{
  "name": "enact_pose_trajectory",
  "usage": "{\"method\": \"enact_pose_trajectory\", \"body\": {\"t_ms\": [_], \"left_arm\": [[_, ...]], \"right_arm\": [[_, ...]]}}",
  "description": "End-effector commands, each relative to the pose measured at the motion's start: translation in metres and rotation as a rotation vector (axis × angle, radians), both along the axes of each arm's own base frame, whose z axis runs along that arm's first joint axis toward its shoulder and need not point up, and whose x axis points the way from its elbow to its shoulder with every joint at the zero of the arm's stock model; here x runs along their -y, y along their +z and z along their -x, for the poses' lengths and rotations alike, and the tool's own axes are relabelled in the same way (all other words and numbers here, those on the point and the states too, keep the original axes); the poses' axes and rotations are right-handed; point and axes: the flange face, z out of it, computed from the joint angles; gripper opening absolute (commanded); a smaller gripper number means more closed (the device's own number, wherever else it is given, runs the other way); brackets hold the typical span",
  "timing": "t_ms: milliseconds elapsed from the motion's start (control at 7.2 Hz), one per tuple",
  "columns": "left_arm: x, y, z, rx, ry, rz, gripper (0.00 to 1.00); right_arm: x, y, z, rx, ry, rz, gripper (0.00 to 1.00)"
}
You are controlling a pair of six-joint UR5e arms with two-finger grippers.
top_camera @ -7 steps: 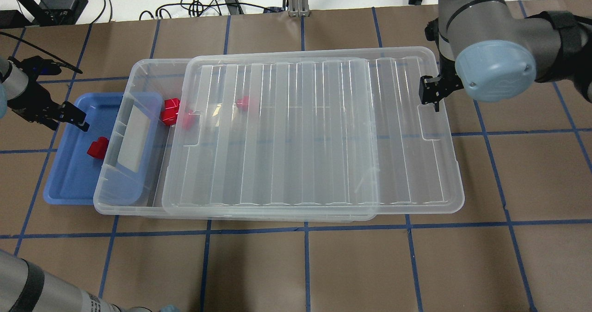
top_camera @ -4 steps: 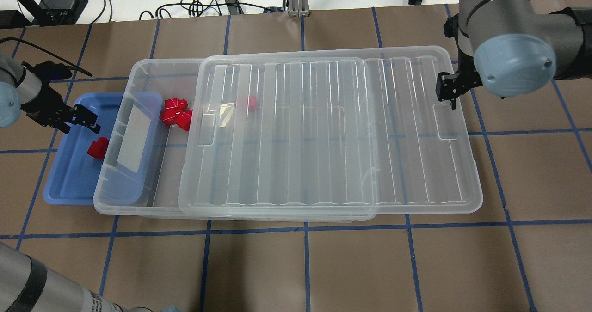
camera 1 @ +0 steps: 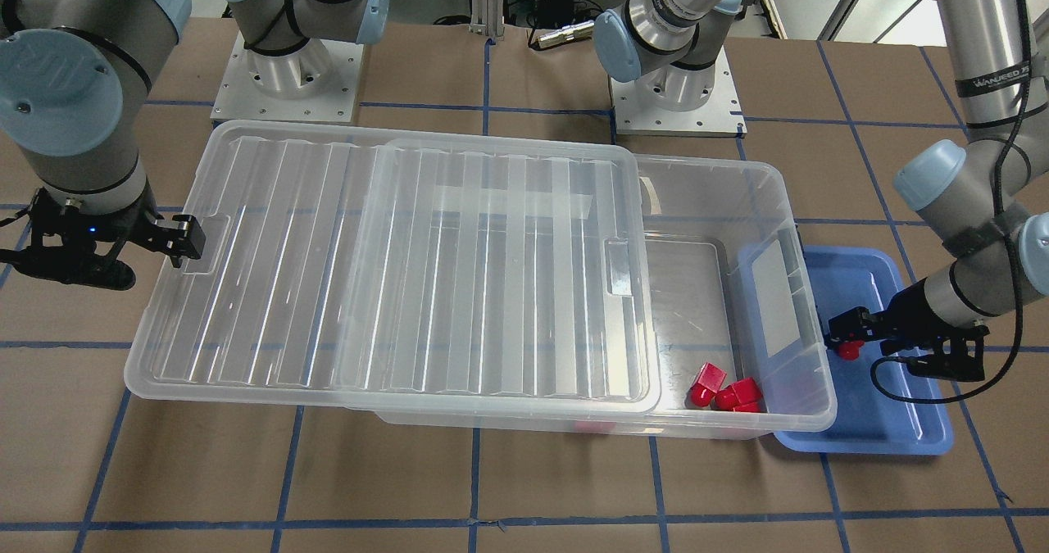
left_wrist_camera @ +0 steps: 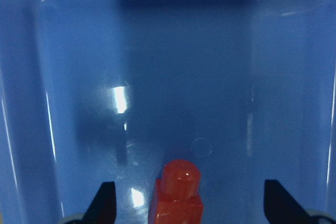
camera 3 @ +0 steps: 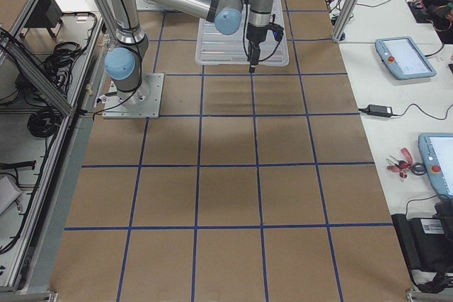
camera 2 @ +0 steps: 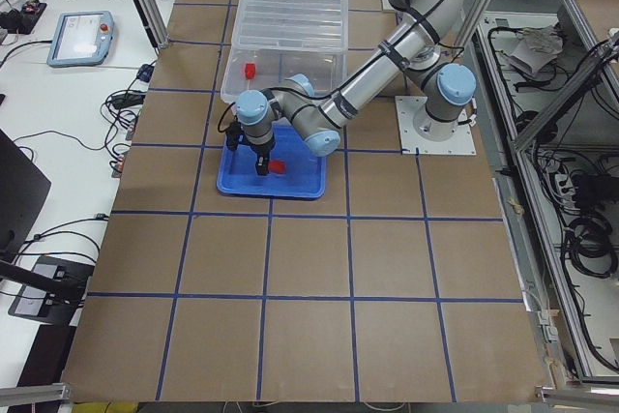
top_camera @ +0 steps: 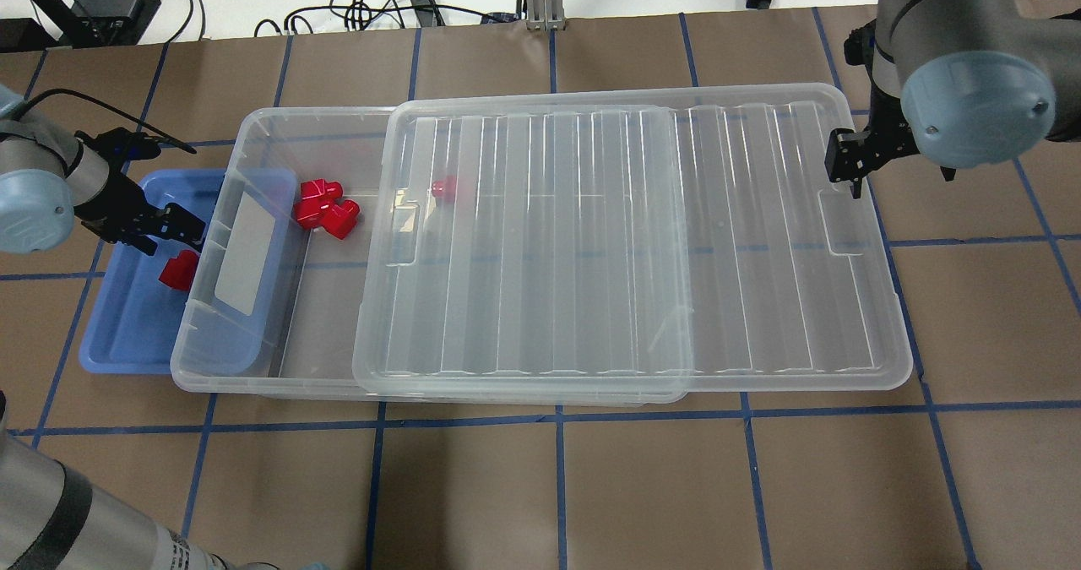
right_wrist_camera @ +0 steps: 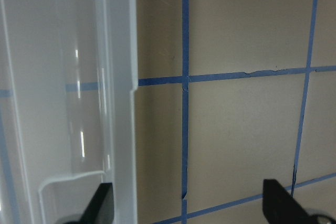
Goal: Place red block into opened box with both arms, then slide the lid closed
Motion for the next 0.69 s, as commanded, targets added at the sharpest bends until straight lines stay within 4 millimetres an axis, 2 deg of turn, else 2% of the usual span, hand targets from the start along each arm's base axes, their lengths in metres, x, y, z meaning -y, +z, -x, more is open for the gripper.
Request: {"method": "enact_pose_trajectory", "body": {"t_ms": [0,278,417,556], "left_arm": [[-0.001,-0.01,0.0,-0.001,-0.009,-0.018,1.0],[-0.001,-0.013,0.0,-0.002,-0.01,-0.023,1.0],[-0.002,-0.013,-0.001,0.008,-0.013,-0.031,0.69],[-0.007,-0.015,-0.006,0.047,-0.017,-0.074,0.3]], "right_arm": [[0.0,-0.001,0.001,0.002,0.0,-0.002,1.0],[0.003,0.011,-0.005,0.027,0.002,0.03,1.0],[0.001,0.04,-0.016,0.088,0.004,0.098,1.0],[-0.006,0.072,-0.022,0.13,0.002,0.111,1.0]]}}
